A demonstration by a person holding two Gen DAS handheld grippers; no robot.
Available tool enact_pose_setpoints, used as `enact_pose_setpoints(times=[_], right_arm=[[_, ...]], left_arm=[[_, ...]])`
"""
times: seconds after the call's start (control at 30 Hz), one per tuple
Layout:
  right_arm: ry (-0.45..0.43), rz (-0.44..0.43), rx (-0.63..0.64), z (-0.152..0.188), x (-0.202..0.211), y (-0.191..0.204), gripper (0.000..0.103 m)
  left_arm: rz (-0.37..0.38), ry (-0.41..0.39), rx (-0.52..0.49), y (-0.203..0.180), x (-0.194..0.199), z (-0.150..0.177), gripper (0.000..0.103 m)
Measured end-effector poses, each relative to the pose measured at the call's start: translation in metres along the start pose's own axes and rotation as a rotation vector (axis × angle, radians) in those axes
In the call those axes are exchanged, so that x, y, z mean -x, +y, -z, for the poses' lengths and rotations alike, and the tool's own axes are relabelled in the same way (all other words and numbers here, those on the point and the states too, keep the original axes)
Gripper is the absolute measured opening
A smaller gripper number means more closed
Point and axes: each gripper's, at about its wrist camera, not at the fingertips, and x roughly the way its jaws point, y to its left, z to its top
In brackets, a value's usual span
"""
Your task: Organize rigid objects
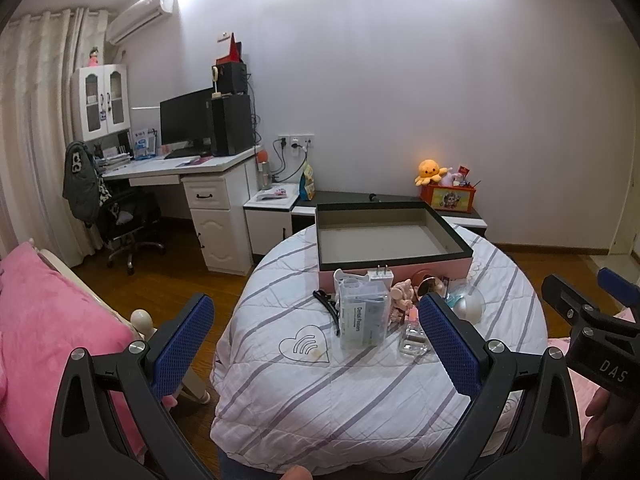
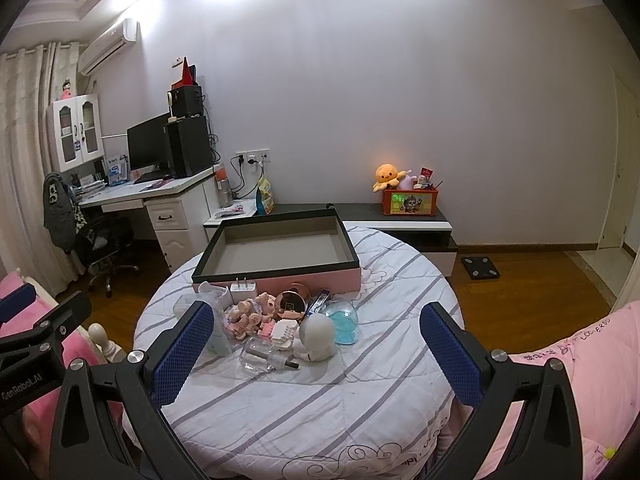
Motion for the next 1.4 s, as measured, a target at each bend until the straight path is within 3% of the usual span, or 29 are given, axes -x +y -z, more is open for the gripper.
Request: enact_pose_setpoints(times=[1.07,1.4], right_arm=[[-0.010,-0.005,0.015,-0.006,0.005,0.002,0.103],[0.020,-0.024,-0.015,-0.001,-0.012,-0.008,0.103]], left_arm=[[0.000,-0.007,0.007,0.001,0.000,0.000,0.103],[0.002,0.013,0.009,-0.008,-0.014,-0.002,0.103]])
